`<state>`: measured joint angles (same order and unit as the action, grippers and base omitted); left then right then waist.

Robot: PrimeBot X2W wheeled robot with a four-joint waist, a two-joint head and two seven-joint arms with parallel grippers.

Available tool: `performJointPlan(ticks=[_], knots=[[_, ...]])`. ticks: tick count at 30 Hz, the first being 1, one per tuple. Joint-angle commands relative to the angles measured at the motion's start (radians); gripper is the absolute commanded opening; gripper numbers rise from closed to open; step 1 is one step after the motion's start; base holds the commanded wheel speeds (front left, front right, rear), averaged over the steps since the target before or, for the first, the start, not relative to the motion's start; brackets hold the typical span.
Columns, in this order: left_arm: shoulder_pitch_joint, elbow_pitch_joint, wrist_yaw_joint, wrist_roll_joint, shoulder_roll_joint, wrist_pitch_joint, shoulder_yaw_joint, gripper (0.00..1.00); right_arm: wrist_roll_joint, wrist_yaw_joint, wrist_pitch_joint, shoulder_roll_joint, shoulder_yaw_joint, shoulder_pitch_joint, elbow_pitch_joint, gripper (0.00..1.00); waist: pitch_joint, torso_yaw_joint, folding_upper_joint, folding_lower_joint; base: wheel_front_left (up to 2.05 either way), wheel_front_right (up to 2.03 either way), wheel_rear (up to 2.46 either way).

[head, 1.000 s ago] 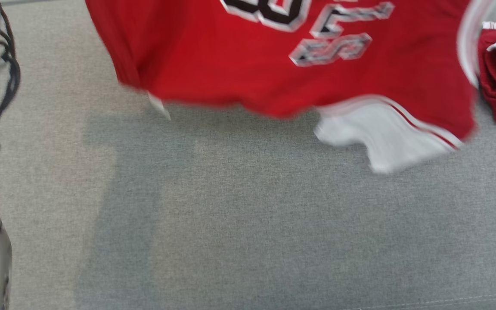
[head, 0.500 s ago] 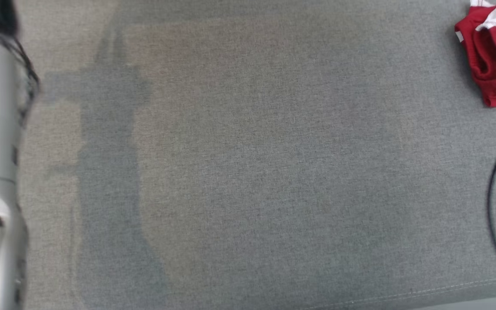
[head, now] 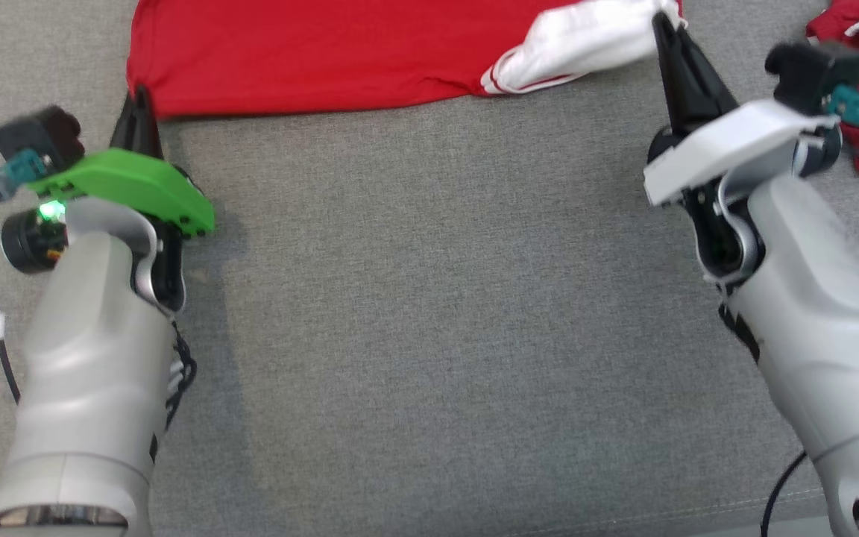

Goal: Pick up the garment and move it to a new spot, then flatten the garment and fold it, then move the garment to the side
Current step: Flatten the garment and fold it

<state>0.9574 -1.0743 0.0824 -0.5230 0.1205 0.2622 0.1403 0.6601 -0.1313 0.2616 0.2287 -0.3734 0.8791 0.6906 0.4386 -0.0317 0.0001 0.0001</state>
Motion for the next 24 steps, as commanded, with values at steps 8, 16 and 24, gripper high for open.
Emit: performJointPlan(ticks=[8,16,24], knots=[[-0.394,0.343,-0.007,0.098,-0.03,0.003,-0.097,0.0,-0.092,0.001,0.004,0.021,0.135,-0.433,-0.347,0.0,-0.097,0.028,-0.0001,-0.0001,0.0,0.0,0.0],[-0.736,0.647,-0.046,0.146,-0.043,-0.002,-0.119,0.0,-0.182,0.001,0.004,0.006,0.242,-0.811,-0.671,0.0,-0.191,0.02,-0.0001,-0.0001,0.0,0.0,0.0],[-1.029,1.07,-0.14,0.151,-0.037,-0.188,-0.11,0.0,-0.234,0.001,-0.02,-0.011,0.317,-1.075,-0.87,0.0,-0.237,0.024,-0.0001,-0.0001,0.0,0.0,0.0]])
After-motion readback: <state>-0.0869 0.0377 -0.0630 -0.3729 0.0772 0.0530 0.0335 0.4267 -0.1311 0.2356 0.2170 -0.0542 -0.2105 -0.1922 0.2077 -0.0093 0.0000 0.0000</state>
